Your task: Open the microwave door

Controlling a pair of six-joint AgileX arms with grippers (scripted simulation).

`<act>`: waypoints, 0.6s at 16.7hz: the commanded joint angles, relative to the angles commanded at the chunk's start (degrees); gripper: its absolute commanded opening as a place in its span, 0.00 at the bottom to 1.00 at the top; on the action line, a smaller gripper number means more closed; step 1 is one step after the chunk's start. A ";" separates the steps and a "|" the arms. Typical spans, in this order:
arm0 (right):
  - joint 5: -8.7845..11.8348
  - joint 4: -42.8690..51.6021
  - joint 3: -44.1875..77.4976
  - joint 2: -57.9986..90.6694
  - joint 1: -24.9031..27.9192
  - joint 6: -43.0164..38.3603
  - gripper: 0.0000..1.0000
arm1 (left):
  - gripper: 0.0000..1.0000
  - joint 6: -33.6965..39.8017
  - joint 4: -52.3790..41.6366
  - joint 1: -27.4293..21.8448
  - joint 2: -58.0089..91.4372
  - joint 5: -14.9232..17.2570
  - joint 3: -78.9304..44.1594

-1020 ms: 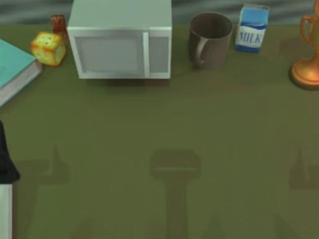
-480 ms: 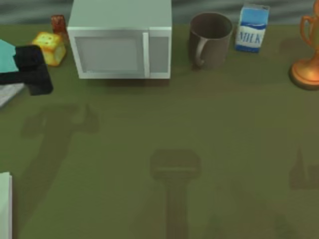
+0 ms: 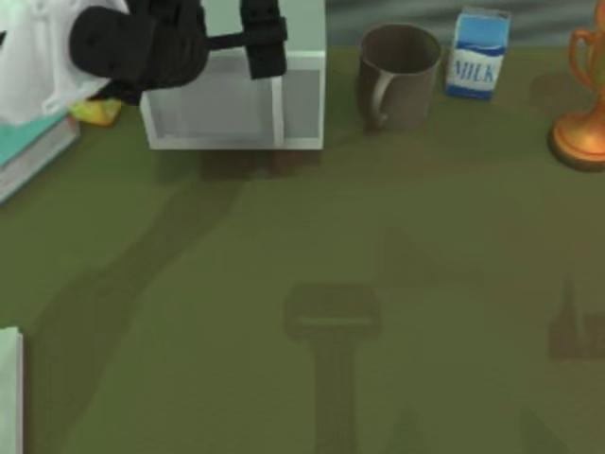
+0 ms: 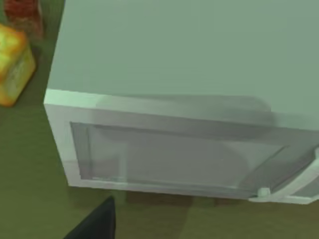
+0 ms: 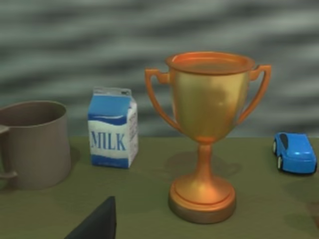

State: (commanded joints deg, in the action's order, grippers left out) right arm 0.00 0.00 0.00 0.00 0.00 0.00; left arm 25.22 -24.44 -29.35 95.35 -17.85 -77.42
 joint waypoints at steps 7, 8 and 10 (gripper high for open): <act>0.00 0.00 0.00 0.00 0.00 0.00 1.00 | 1.00 4.13 -6.47 -5.66 18.21 -3.58 -13.03; 0.00 0.00 0.00 0.00 0.00 0.00 1.00 | 1.00 4.19 -6.60 -5.75 18.50 -3.64 -13.22; 0.00 0.00 0.00 0.00 0.00 0.00 1.00 | 1.00 4.19 -6.60 -5.75 18.50 -3.64 -13.22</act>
State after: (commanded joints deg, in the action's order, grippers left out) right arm 0.00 0.00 0.00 0.00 0.00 0.00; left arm 29.41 -31.04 -35.10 113.85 -21.49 -90.64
